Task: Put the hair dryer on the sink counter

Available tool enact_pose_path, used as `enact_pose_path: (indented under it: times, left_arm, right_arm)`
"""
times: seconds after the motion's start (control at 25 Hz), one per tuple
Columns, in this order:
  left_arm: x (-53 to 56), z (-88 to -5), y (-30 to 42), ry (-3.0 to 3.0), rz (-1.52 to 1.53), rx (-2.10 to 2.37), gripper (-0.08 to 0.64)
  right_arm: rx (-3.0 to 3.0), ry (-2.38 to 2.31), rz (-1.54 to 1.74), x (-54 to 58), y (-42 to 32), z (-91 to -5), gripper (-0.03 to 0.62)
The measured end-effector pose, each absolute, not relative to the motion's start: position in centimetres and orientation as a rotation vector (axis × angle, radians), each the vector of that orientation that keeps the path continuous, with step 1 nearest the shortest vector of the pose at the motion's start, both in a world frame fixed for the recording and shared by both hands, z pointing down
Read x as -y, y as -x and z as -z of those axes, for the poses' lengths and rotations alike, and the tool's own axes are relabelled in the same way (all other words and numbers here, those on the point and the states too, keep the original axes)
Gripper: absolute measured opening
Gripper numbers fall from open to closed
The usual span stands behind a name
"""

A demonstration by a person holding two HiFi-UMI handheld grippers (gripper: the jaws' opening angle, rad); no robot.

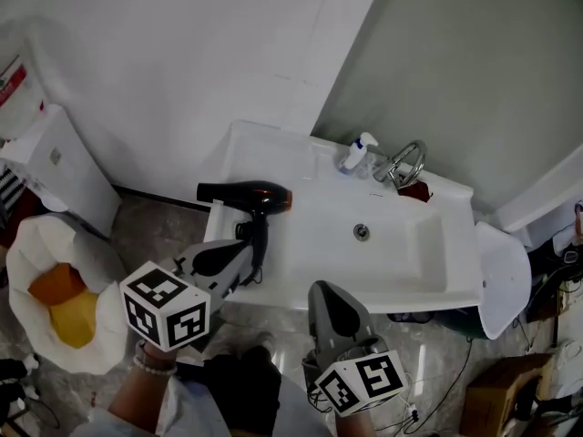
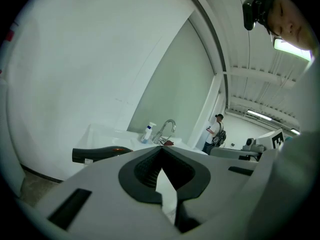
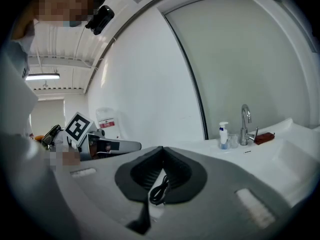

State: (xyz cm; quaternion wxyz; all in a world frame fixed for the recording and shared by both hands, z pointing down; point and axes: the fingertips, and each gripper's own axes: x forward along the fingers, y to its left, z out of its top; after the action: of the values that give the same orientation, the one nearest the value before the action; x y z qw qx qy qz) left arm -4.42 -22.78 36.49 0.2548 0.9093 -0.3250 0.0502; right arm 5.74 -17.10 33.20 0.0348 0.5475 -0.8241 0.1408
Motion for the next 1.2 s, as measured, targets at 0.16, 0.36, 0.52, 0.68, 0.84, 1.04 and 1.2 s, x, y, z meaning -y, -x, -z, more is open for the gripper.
enact_pose_path:
  times: [0.16,0.36,0.52,0.68,0.84,1.04,1.2]
  left_arm:
    - [21.5,-35.7,5.0,-2.487,-0.089,0.863,0.005]
    - [20.0,-34.7,5.9,-2.496,-0.03,0.853,0.005]
    - [18.9,-34.4,6.7,-2.505,-0.024,0.871,0.005]
    - [18.2,-34.4,7.1,-2.526,-0.041,0.886,0.005]
    - [17.1,-34.0,7.3,-2.538,-0.044,0.902,0.005]
    - [15.7,-33.8,6.8,-2.565,-0.061,0.913,0.005]
    - [14.4,-33.2,5.8,-2.583,-0.069,0.926,0.005]
  right_arm:
    - [2.531,-1.703,-0.419,16.3,-5.0,-32.9,-0.002]
    - [2.521,-1.722,-0.417,15.1,-4.2,-33.0,-0.002]
    - [2.514,-1.742,-0.41,14.1,-3.8,-32.9,-0.002]
    - [2.51,-1.765,-0.414,13.3,-3.5,-33.0,-0.002]
    - [2.524,-1.751,-0.415,12.4,-3.1,-33.0,-0.002]
    - [2.547,-1.736,-0.415,12.2,-3.3,-33.1,-0.002]
    - [2.577,-1.694,-0.405,11.7,-3.6,-32.7,-0.002]
